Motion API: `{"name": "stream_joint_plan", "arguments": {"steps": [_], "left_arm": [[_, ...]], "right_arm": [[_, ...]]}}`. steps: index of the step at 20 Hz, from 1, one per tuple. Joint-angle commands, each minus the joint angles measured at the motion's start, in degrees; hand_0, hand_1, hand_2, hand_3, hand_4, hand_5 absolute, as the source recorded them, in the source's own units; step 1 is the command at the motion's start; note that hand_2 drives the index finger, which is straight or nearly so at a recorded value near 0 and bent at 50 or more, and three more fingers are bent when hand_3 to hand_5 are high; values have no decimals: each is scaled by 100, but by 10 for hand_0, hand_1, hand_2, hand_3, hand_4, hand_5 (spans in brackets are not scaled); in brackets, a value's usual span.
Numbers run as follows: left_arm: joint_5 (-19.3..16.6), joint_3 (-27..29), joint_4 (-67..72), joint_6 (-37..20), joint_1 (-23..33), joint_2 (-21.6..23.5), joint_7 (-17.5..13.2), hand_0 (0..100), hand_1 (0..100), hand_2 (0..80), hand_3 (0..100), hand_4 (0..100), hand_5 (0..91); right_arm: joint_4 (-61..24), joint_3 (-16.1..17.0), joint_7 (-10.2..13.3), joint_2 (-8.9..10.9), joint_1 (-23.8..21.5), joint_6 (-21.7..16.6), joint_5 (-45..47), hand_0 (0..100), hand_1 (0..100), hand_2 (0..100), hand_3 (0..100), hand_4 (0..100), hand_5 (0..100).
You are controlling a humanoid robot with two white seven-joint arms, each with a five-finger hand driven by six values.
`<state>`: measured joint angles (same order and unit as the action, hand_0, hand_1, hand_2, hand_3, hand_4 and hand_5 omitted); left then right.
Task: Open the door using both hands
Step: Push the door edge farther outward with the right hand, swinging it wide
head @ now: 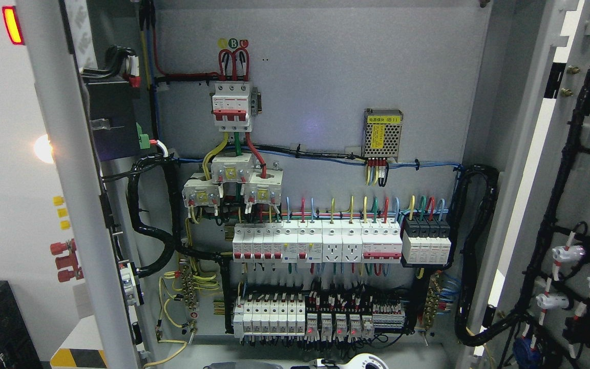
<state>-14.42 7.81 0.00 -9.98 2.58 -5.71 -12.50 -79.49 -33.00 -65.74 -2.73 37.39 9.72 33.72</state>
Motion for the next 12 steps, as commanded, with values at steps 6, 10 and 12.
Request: {"name": "stream_joint_plan", "arguments": {"steps": [6, 10, 12], "left_arm": [[1, 10, -70, -4, -3, 0, 1, 837, 211, 0, 0, 0, 0], [1, 2, -62, -4, -3, 0, 1, 837, 211, 0, 0, 0, 0], [1, 10, -70, -4, -3, 0, 1, 837, 211, 0, 0, 0, 0]], "right_arm": [[-49, -242, 53, -333, 14, 47, -199, 0, 0, 0, 0, 0, 0], [-49, -224, 114, -456, 31, 276, -217, 0, 0, 0, 0, 0, 0], [-49, -233, 132, -456, 31, 285, -217, 0, 0, 0, 0, 0, 0]]}}
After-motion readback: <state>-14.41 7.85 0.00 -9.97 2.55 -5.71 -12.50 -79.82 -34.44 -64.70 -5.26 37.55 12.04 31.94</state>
